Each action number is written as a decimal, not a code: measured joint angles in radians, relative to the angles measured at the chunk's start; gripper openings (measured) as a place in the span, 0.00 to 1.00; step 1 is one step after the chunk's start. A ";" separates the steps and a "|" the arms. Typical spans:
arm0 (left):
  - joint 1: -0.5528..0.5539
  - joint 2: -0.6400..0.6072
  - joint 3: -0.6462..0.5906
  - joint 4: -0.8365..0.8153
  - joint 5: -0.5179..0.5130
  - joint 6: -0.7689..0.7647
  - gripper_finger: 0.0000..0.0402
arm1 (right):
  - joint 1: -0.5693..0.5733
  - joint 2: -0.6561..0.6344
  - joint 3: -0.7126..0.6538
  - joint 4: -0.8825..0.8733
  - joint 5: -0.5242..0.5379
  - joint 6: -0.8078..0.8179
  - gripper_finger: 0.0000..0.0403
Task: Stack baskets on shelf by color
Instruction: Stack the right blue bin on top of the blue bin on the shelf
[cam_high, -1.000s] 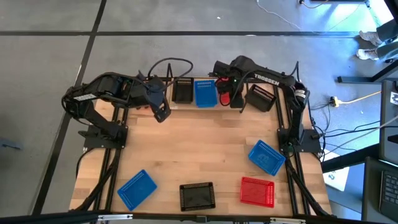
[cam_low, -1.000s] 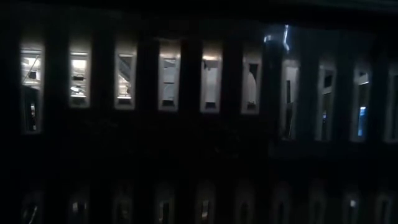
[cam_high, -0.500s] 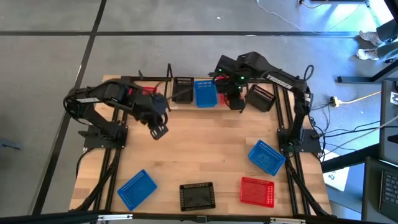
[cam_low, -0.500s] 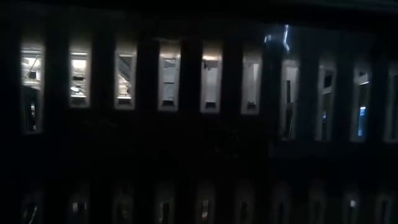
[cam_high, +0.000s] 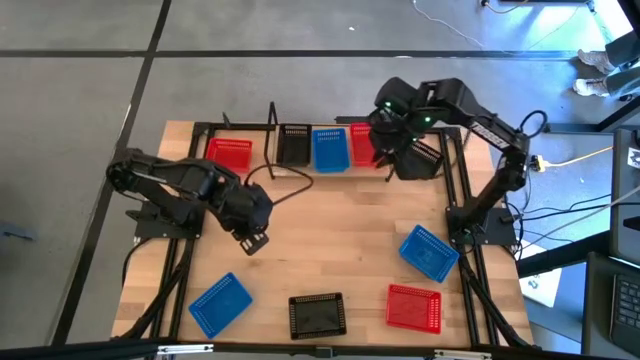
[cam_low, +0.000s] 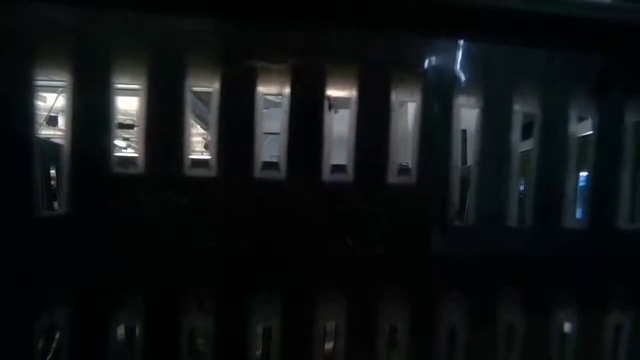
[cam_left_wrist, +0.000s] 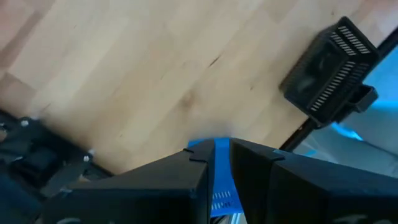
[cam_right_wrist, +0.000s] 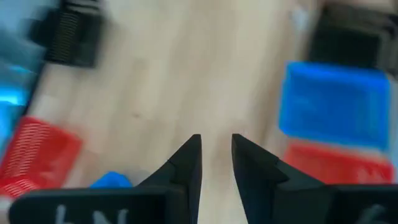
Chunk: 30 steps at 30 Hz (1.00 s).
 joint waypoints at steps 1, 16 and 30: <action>-0.009 0.000 -0.008 0.009 0.000 0.000 0.10 | 0.002 -0.005 0.000 0.000 -0.059 -0.028 0.21; -0.092 0.000 -0.070 0.125 -0.067 0.001 0.10 | 0.044 -0.222 -0.167 0.001 -0.234 -0.066 0.21; -0.054 0.000 -0.070 0.125 -0.085 0.027 0.10 | -0.044 -0.454 -0.658 0.139 0.225 0.633 0.21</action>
